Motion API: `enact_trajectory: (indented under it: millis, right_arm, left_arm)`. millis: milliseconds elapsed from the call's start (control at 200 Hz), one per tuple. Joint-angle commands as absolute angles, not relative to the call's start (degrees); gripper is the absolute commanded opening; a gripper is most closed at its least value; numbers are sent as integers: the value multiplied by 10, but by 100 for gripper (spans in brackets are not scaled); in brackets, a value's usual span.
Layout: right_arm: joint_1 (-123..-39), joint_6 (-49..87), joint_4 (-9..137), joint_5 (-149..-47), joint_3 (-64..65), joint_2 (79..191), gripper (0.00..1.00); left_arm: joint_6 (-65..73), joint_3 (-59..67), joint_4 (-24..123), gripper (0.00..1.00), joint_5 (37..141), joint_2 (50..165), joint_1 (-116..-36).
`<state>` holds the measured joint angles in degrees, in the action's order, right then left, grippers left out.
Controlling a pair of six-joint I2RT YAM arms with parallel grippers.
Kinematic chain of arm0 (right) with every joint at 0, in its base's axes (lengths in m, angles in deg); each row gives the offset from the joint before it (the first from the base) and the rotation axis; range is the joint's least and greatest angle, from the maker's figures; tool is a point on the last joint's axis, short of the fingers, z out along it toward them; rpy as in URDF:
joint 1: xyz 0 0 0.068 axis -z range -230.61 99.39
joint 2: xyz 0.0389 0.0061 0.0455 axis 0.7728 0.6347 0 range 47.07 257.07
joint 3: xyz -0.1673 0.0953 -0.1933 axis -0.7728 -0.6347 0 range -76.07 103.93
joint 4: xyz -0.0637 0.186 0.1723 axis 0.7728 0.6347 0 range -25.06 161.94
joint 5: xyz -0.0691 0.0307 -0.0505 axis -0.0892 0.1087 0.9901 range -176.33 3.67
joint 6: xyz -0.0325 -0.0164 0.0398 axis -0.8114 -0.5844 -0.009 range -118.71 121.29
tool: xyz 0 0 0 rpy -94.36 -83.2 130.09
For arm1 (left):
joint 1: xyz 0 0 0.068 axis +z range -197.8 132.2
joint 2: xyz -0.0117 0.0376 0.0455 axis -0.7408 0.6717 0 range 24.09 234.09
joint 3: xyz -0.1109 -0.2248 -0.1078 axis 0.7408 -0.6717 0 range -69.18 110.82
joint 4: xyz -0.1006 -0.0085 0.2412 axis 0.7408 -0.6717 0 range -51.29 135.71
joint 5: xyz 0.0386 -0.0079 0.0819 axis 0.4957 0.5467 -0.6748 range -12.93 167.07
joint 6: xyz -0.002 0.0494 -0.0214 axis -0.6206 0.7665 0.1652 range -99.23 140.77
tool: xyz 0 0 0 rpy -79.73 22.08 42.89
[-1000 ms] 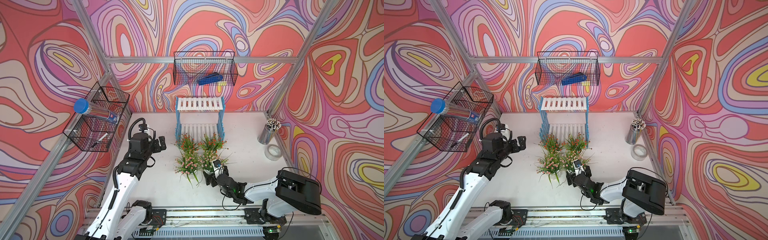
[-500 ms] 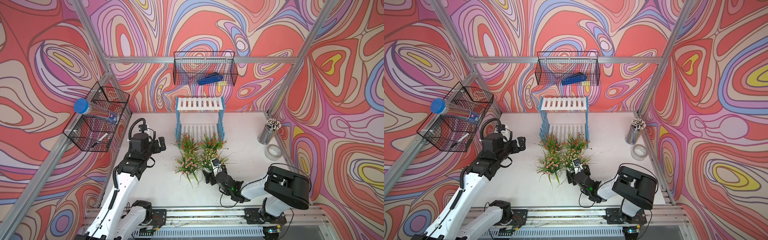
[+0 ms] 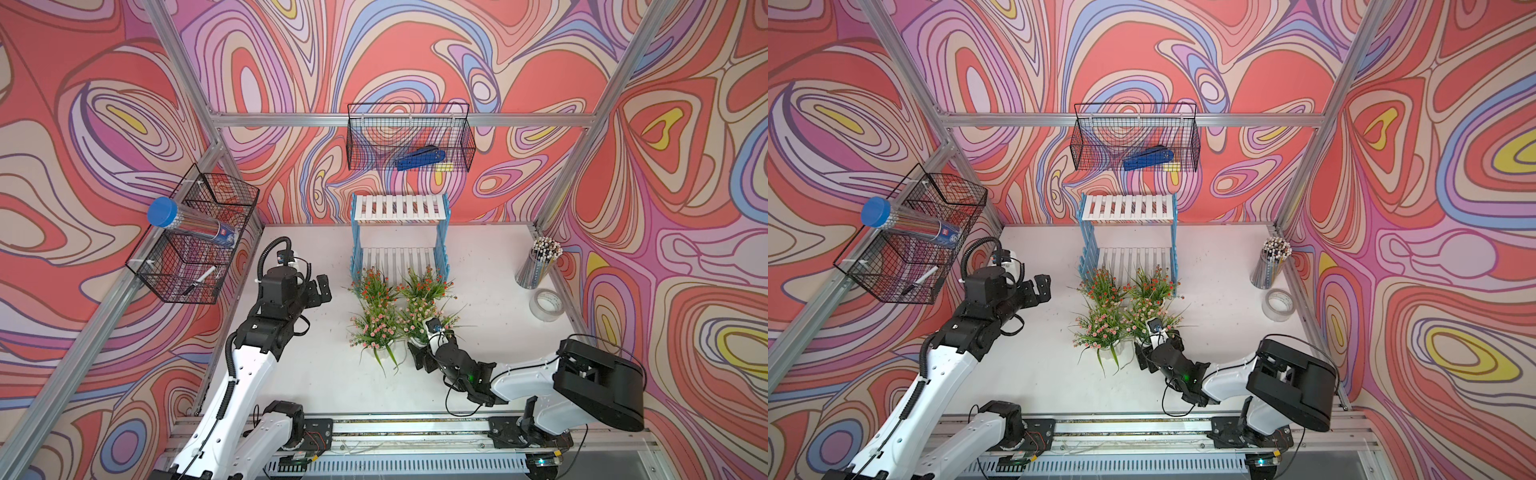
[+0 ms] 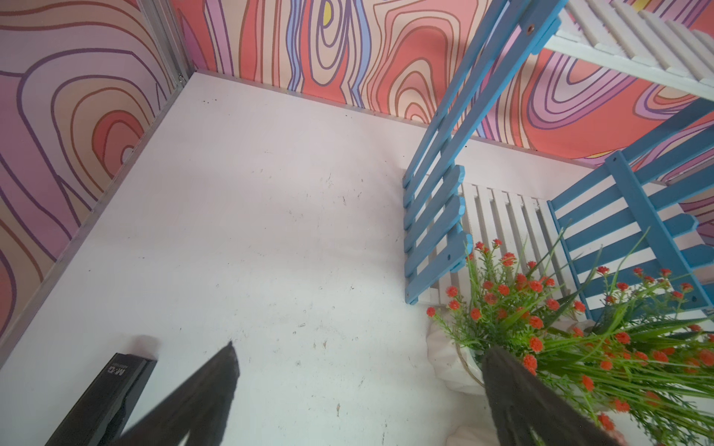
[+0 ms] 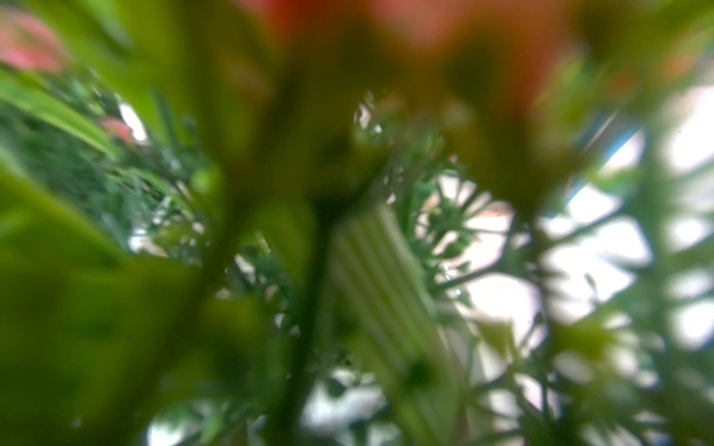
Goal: Place the baby's breath potted plants on the rack by color
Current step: Pick up the baby's breath potted plant from the center of the board.
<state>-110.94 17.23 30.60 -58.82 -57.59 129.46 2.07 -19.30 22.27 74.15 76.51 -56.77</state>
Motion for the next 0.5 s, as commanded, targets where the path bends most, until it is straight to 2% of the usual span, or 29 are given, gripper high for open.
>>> enact_trajectory:
  millis: [0,245,496]
  right_arm:
    - [-1108,165,353,-588,-558,1222,61]
    - [-1108,167,590,-594,-458,1108,60]
    - [-1105,156,768,-597,-289,1098,55]
  left_arm:
    - [14,-193,214,100,734,754,-569]
    - [15,-204,224,100,737,746,-569]
    - [27,-194,203,100,733,735,-569]
